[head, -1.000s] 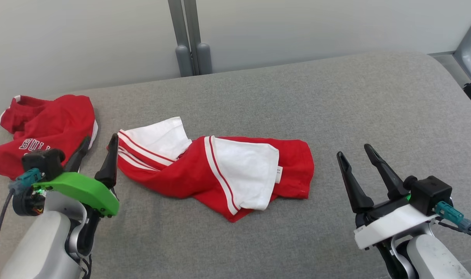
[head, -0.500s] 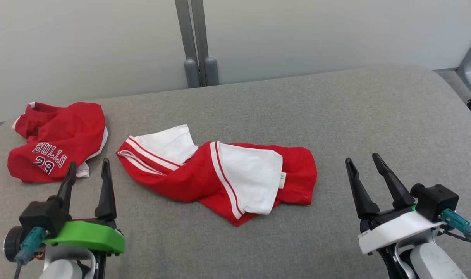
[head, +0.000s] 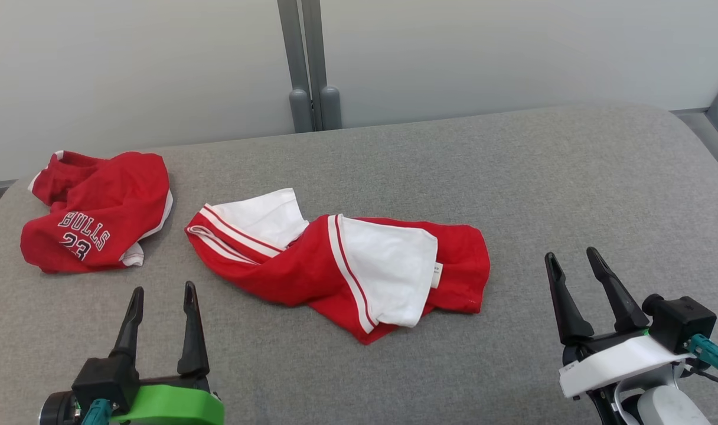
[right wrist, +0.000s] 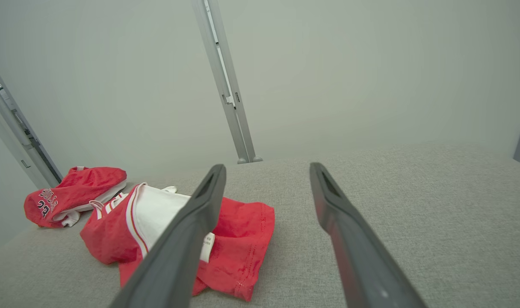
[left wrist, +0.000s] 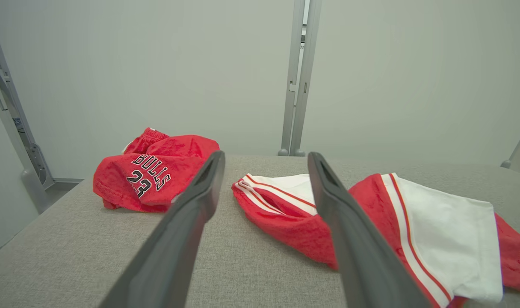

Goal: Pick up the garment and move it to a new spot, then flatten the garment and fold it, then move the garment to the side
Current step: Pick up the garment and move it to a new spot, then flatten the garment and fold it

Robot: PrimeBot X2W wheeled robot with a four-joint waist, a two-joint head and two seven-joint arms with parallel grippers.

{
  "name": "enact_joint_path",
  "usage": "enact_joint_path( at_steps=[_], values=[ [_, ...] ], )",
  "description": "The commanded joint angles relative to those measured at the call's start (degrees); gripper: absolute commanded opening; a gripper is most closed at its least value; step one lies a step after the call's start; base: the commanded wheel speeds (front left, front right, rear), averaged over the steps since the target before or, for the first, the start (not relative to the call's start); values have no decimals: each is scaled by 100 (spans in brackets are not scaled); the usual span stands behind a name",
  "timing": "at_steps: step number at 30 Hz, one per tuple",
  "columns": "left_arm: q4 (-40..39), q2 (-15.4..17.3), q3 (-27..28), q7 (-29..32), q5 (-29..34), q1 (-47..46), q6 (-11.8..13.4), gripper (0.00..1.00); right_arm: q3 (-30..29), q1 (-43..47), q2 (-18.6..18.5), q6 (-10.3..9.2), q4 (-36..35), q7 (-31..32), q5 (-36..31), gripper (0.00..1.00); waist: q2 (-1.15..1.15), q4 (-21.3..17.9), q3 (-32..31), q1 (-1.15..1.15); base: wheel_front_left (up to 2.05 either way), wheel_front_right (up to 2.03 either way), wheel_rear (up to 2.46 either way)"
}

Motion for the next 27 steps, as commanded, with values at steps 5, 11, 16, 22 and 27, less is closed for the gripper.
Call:
enact_joint_path(
  at_steps=[5, 11, 16, 22, 27],
  values=[
    [137, -167, 170, -18, 181, -28, -226, 100, 11, 7, -38, 2, -9, -15, -47, 100, 0, 20, 25, 0, 0, 0, 0],
    [278, -323, 324, -18, 355, -95, -431, 100, 48, -55, -50, 2, 5, -15, -38, 100, 0, 13, 22, 0, 0, 0, 0],
    [371, -390, 307, -18, 421, -146, -529, 100, 79, -69, -41, 2, 18, -15, -16, 100, 0, -17, 26, 0, 0, 0, 0],
    [475, -554, -7, 179, 376, -310, -713, 100, 78, -96, -49, 2, 14, -16, 2, 100, 0, -70, 70, 0, 0, 0, 0],
    [605, -792, -608, 772, 402, -893, -1126, 100, 59, -187, -78, 2, -9, -15, 4, 100, 0, -123, 211, 0, 0, 0, 0]
  ],
)
